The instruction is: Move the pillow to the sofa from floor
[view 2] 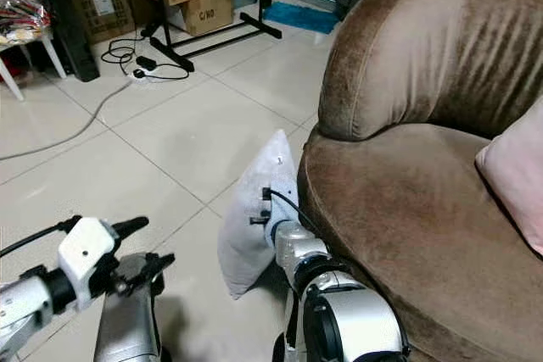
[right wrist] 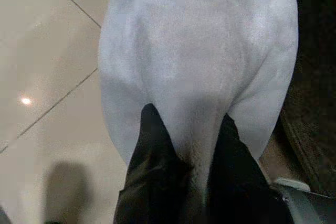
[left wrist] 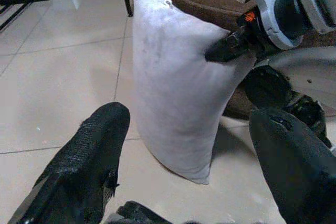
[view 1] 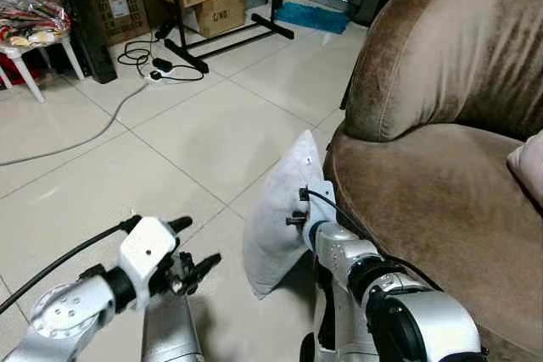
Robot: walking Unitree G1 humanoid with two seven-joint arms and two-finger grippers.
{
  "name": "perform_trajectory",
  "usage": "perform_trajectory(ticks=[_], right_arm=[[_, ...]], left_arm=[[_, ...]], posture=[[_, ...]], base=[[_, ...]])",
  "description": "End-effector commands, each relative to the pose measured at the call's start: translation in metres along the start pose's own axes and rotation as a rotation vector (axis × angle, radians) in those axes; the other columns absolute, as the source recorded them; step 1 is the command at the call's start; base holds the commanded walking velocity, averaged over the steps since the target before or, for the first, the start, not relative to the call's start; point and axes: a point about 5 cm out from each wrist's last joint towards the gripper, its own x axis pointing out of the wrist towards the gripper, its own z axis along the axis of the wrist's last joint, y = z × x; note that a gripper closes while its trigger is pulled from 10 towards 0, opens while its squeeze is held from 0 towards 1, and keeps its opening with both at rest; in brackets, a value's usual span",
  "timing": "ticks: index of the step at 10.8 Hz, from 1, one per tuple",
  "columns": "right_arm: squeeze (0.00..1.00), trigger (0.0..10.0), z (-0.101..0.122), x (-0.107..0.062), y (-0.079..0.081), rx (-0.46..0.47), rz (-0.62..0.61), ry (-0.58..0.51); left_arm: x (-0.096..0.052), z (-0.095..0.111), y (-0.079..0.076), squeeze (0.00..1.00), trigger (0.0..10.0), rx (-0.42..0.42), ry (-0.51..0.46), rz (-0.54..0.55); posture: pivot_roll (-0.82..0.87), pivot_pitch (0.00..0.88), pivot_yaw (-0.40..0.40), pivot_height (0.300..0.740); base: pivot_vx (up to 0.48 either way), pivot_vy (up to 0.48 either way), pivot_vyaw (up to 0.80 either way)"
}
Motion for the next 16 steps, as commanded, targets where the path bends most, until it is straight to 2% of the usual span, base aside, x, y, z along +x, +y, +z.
perform_trajectory(ticks=[1, 5, 6, 7, 8, 9, 10, 11, 12, 13, 14, 16], right_arm=[[0.0, 0.0, 0.014, 0.0, 0.004, 0.026, 0.038, -0.048], [0.0, 0.0, 0.035, -0.004, -0.002, 0.166, 0.15, -0.22], [0.0, 0.0, 0.045, -0.006, -0.005, 0.307, 0.206, -0.267], [0.0, 0.0, 0.064, -0.015, -0.008, 0.293, 0.248, -0.418], [0.0, 0.0, 0.075, -0.03, -0.013, 0.275, 0.287, -0.519], [0.0, 0.0, 0.087, -0.058, -0.02, 0.255, 0.286, -0.621], [0.0, 0.0, 0.102, -0.085, -0.03, 0.279, 0.257, -0.705], [0.0, 0.0, 0.108, -0.105, -0.038, 0.234, 0.217, -0.755], [0.0, 10.0, 0.106, -0.115, -0.038, 0.206, 0.22, -0.75], [0.0, 10.0, 0.101, -0.131, -0.034, 0.189, 0.25, -0.761], [0.0, 10.0, 0.102, -0.135, -0.033, 0.218, 0.228, -0.76], [0.0, 10.0, 0.118, -0.144, -0.029, 0.219, 0.207, -0.803]], left_arm=[[0.005, 0.001, 0.0, 0.0, 10.0, 0.007, -0.005, 0.007], [0.015, 0.0, 0.015, 0.0, 10.0, 0.018, -0.027, 0.131], [0.015, 0.002, 0.02, 0.0, 10.0, 0.017, -0.05, 0.178], [0.013, 0.005, 0.023, 0.0, 10.0, 0.014, -0.087, 0.243], [0.01, 0.012, 0.027, 0.0, 10.0, 0.029, -0.114, 0.327], [0.005, 0.022, 0.029, 0.0, 10.0, 0.055, -0.148, 0.378], [0.003, 0.034, 0.032, 0.0, 10.0, 0.043, -0.193, 0.428], [0.002, 0.044, 0.034, 0.0, 10.0, 0.028, -0.232, 0.484], [0.003, 0.05, 0.033, 0.0, 10.0, 0.029, -0.252, 0.504], [0.008, 0.055, 0.034, 0.0, 10.0, 0.018, -0.258, 0.551], [0.01, 0.06, 0.036, 0.0, 10.0, 0.022, -0.278, 0.563], [0.017, 0.073, 0.04, 0.0, 10.0, 0.024, -0.323, 0.585]], posture=[[0.1, 0.0, -0.034, 0.429], [0.09, 0.0, -0.042, 0.429], [0.08, 0.0, -0.041, 0.429], [0.06, 0.0, -0.041, 0.429], [0.05, 0.0, -0.043, 0.429], [0.04, 0.0, -0.041, 0.429], [0.02, 0.0, -0.027, 0.429], [0.01, 0.0, -0.019, 0.429], [0.0, 0.0, -0.023, 0.429], [0.0, 0.0, -0.027, 0.429], [0.0, 0.0, -0.029, 0.439], [-0.01, 0.0, -0.027, 0.474]], base=[[0.0, 0.0, 0.0], [0.0, 0.0, 0.0], [0.0, 0.0, 0.0], [0.0, 0.0, 0.0], [0.0, 0.0, 0.0], [0.0, 0.0, 0.0], [0.0, 0.0, 0.0], [0.0, 0.0, 0.0], [0.0, 0.0, 0.0], [0.0, 0.0, 0.0], [0.0, 0.0, 0.0], [0.0, 0.0, 0.0]])
